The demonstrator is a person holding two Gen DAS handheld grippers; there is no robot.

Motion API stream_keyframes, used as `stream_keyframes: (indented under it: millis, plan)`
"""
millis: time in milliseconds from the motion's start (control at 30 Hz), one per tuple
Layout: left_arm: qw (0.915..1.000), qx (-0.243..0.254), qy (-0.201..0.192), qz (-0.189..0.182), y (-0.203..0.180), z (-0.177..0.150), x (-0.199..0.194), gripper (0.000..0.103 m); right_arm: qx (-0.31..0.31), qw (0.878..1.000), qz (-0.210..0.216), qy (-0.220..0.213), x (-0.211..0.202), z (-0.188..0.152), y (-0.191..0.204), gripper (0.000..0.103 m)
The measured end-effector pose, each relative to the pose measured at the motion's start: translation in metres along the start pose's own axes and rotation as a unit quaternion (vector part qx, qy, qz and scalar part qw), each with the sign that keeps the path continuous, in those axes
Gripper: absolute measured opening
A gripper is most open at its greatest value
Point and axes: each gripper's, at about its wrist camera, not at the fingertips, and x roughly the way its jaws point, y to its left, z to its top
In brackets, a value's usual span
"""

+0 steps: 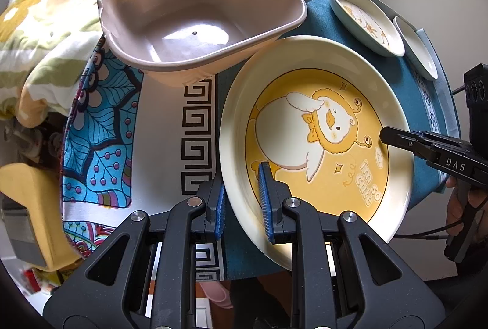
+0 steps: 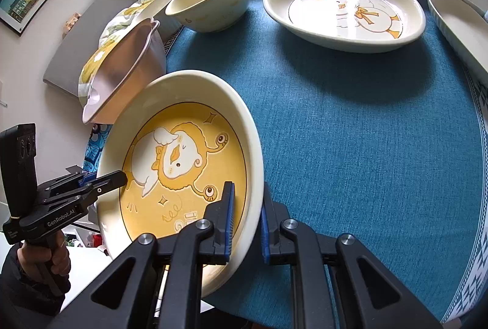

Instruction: Organize plates and bowls

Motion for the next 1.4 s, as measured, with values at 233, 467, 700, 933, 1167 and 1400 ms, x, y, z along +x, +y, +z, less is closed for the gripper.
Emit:
stream_keyframes:
  millis: [233, 467, 700, 933, 1167, 1400]
  plan:
    - [0.9995, 0.016, 0.008, 0.027, -0.009, -0.001, 0.001, 0.026, 0.001, 1.0, -0.025, -0.017, -0.005, -0.005, 0.004, 0.037]
    - [0.9973, -0.001, -0.019, 0.07, -0.023, -0.013, -0.014, 0.084, -0.019, 0.998, -0.037, -0.046, -0.031, -0.006, 0.003, 0.06]
    - [0.9949, -0.008, -0.062, 0.079, -0.067, -0.019, -0.063, 0.084, -0.04, 0.996, -0.034, -0.075, -0.087, -0.02, -0.012, 0.06]
    - [0.9885, 0.021, -0.138, 0.057, -0.15, -0.007, -0.118, 0.096, -0.009, 0.989, -0.031, -0.146, -0.168, -0.032, -0.05, 0.09]
    - [0.9815, 0.092, -0.166, 0.021, -0.25, 0.048, -0.118, 0.103, -0.011, 0.972, -0.084, -0.221, -0.239, -0.036, -0.095, 0.099]
    - [0.9715, 0.178, -0.151, -0.04, -0.327, 0.127, -0.095, 0.103, 0.063, 0.961, -0.148, -0.227, -0.274, -0.023, -0.152, 0.099]
